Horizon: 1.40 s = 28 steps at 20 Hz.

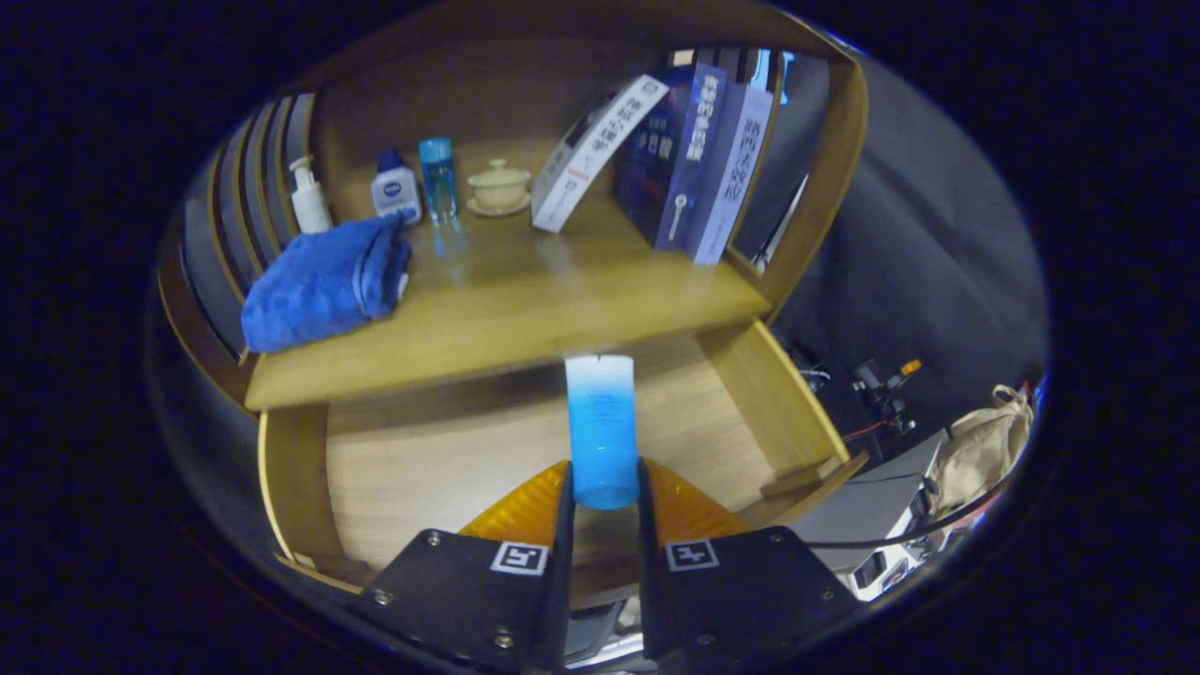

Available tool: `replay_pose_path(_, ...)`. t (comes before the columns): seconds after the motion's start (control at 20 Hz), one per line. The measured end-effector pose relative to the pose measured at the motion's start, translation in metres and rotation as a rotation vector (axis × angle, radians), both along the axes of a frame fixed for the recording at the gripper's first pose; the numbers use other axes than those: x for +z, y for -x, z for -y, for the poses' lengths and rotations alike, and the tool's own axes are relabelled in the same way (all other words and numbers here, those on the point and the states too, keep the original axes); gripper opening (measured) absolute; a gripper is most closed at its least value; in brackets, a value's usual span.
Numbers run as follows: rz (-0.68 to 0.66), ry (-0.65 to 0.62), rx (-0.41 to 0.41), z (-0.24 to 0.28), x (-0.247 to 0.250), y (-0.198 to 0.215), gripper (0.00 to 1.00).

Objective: Pull open the drawer, take out the items inside it, and place them on the countertop above the cabinet.

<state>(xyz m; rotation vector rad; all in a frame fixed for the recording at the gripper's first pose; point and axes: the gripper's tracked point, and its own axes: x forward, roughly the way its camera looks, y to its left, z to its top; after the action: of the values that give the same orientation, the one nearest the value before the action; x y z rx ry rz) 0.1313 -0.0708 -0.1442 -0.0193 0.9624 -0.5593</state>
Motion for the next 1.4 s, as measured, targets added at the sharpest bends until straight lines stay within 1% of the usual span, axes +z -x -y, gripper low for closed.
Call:
replay_pose_path(0.2,0.015,0.019,0.048,0.003,0.011,-0.037,0.31)
replay_pose_path(0.3,0.017,-0.001,0.070,0.001,0.004,-0.059,0.31)
replay_pose_path(0.5,-0.004,-0.022,0.111,0.005,-0.019,-0.085,0.31)
replay_pose_path(0.7,0.012,-0.040,0.107,0.008,-0.022,-0.092,0.31)
replay_pose_path(0.8,0.009,-0.027,0.103,0.007,-0.021,-0.089,0.31)
replay_pose_path(0.85,0.006,-0.008,0.121,0.005,-0.016,-0.089,0.31)
replay_pose_path(0.9,-0.003,0.014,0.142,0.003,-0.012,-0.087,0.24)
replay_pose_path(0.95,0.022,0.039,0.175,0.000,-0.006,-0.095,0.17)
replay_pose_path(1.0,0.069,0.013,0.201,-0.006,-0.001,-0.110,0.09)
replay_pose_path(1.05,0.111,-0.015,0.204,-0.016,0.004,-0.119,0.01)
replay_pose_path(1.1,0.123,-0.032,0.199,-0.019,0.005,-0.126,0.01)
replay_pose_path(1.15,0.103,-0.026,0.179,-0.014,0.001,-0.123,0.01)
replay_pose_path(1.25,0.045,-0.027,0.179,-0.013,-0.015,-0.114,0.01)
replay_pose_path(1.4,0.035,-0.031,0.179,-0.015,-0.025,-0.100,0.01)
